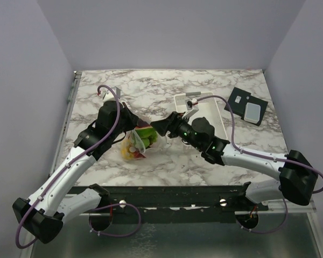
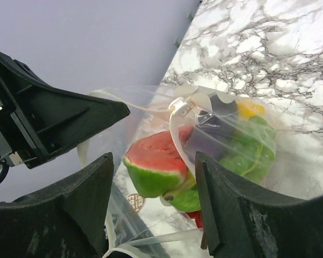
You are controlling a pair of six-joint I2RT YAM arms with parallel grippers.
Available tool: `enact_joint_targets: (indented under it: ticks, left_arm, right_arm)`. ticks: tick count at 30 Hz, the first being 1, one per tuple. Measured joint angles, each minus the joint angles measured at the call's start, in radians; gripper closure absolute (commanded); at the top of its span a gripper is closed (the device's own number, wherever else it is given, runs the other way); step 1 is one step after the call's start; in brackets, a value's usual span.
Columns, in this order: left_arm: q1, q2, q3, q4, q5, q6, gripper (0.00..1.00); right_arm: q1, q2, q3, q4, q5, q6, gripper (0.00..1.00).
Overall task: Place the food in the zip-top bag and seal the zipper
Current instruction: Place the fake fruit in the zipper food storage bag.
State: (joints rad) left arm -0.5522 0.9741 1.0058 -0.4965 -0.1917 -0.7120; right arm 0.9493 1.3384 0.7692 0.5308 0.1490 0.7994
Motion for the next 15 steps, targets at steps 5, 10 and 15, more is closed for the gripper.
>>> enact_joint_targets:
  ticks: [5,10,15]
  left_arm:
    - [0.0,-0.002,0.0,-0.002,0.0,0.009,1.0]
    - [0.0,-0.01,0.0,-0.003,0.0,0.015,1.0]
    - [0.0,-0.016,0.0,-0.003,0.0,0.017,1.0]
  right_arm:
    - [0.0,0.0,0.078,-0.127,-0.006,-0.02,0.39]
    - [0.0,0.0,0.127,-0.222,-0.019,-0.035,0.5]
    - [0.0,0.002,0.166,-0.317,-0.05,-0.06,0.55]
